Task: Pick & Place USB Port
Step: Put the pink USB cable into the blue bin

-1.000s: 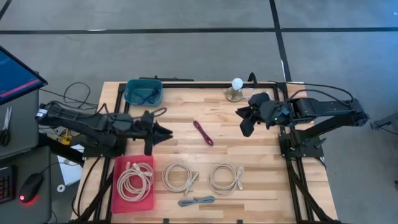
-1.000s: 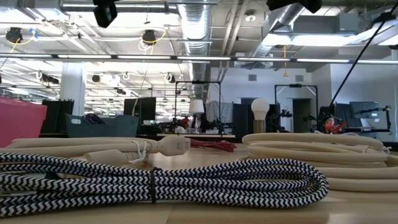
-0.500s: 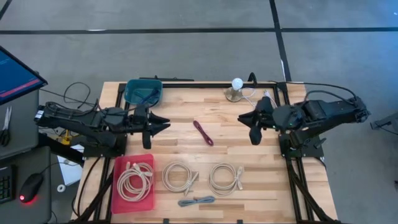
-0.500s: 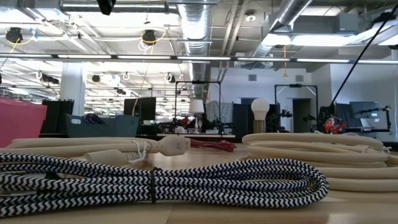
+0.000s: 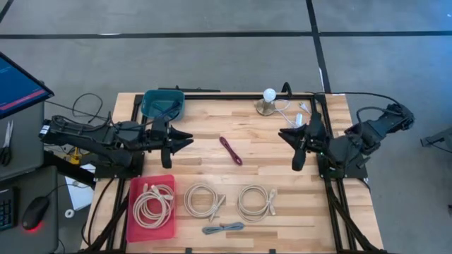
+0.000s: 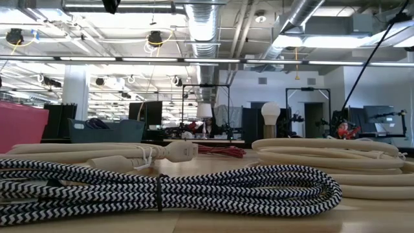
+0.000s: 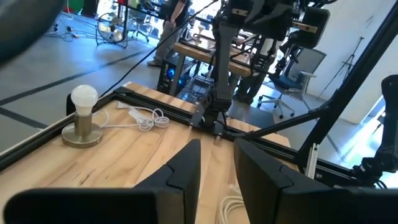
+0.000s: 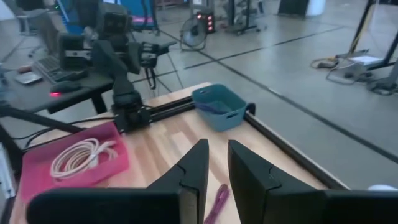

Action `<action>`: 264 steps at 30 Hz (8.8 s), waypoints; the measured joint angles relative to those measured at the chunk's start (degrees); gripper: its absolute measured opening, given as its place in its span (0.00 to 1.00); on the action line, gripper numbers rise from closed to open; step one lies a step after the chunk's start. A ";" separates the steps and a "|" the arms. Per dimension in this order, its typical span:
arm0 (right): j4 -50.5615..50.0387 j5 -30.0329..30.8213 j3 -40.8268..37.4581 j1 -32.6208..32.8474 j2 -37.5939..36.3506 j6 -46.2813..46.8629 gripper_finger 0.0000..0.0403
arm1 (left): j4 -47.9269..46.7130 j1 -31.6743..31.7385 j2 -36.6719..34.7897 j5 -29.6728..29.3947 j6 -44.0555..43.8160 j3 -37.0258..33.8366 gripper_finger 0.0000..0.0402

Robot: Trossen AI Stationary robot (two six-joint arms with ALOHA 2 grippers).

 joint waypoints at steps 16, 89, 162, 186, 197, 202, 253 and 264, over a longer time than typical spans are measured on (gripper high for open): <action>-2.36 2.17 -0.04 -1.43 5.55 2.05 0.13 | 0.04 0.00 0.00 0.02 0.00 0.00 0.24; 2.90 -43.10 -0.21 -28.20 45.80 25.49 0.54 | 0.92 0.02 -0.02 0.03 -0.24 0.02 0.24; 23.60 -41.55 0.00 -25.85 24.66 -0.55 0.02 | 2.18 3.91 0.85 -0.08 -6.01 0.02 0.44; 32.37 -46.96 0.00 -24.55 27.36 -1.46 0.02 | 10.28 4.83 1.64 6.83 -8.24 0.02 0.58; 31.52 -48.68 0.00 -24.55 27.36 -1.60 0.02 | 14.38 4.83 5.15 6.76 -8.24 0.02 0.57; 30.37 -48.73 0.00 -24.55 27.36 -1.62 0.02 | 15.98 4.83 5.79 6.74 -8.54 0.02 0.57; 22.29 -45.64 0.00 -24.64 22.00 -2.35 0.22 | -11.16 8.59 -17.85 -17.79 -0.65 -0.29 0.04; 15.71 -36.22 0.00 -24.66 13.30 -3.54 0.20 | -11.22 14.77 -29.39 -26.54 0.94 -11.55 0.04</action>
